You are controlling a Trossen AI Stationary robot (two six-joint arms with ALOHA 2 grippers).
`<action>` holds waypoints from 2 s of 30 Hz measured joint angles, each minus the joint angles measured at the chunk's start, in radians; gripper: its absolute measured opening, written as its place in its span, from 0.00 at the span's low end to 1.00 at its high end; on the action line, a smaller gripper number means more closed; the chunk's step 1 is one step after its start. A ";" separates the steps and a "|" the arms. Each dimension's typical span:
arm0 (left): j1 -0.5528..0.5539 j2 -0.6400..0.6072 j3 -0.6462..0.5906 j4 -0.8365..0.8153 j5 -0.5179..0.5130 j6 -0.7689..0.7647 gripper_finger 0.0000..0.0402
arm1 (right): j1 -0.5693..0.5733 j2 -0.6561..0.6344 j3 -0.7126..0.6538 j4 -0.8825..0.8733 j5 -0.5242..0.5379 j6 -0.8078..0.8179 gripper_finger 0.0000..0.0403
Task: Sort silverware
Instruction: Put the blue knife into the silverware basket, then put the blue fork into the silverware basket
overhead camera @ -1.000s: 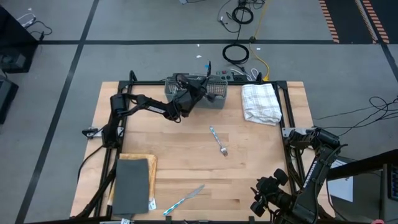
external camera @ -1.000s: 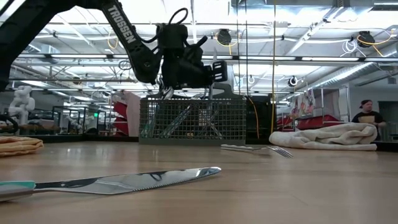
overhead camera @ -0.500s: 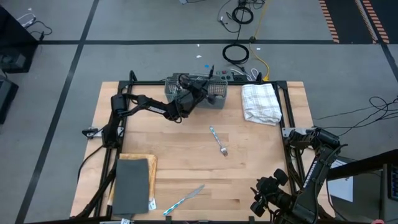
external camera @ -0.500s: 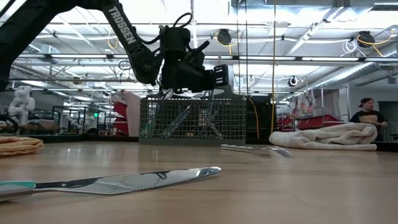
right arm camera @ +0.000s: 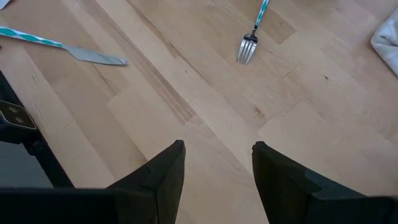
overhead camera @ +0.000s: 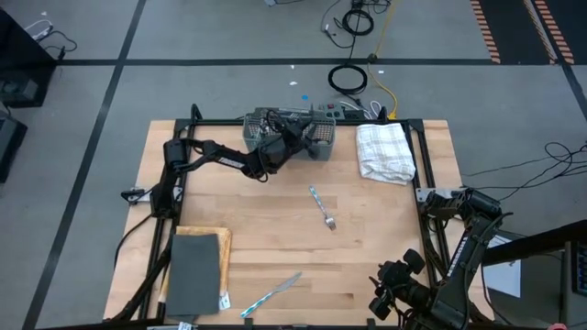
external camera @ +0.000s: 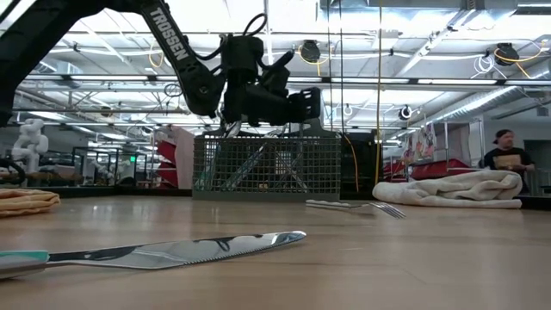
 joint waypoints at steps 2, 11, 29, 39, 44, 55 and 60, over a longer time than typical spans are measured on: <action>-0.001 -0.001 0.000 0.000 0.002 -0.002 0.33 | 0.000 0.000 0.000 0.000 0.000 0.000 0.44; -0.030 -0.118 0.000 -0.135 0.001 0.074 0.39 | 0.000 0.000 0.000 0.000 0.012 0.001 0.44; -0.272 -0.720 0.000 -1.253 0.522 -0.201 0.39 | -0.002 0.000 0.000 0.000 0.036 0.014 0.44; -0.571 -0.781 0.000 -1.589 0.315 -0.473 0.39 | -0.049 0.000 0.000 -0.022 0.035 0.004 0.44; -0.590 -0.701 0.000 -1.609 0.456 -0.482 0.39 | -0.097 0.000 0.000 0.022 0.036 -0.066 0.44; -0.674 -0.659 0.000 -1.754 0.473 -0.570 0.39 | -0.402 0.000 0.000 0.006 0.024 -0.220 0.44; -0.707 -0.659 0.000 -1.837 0.472 -0.581 0.39 | -0.616 0.008 -0.005 0.159 -0.117 -0.510 0.44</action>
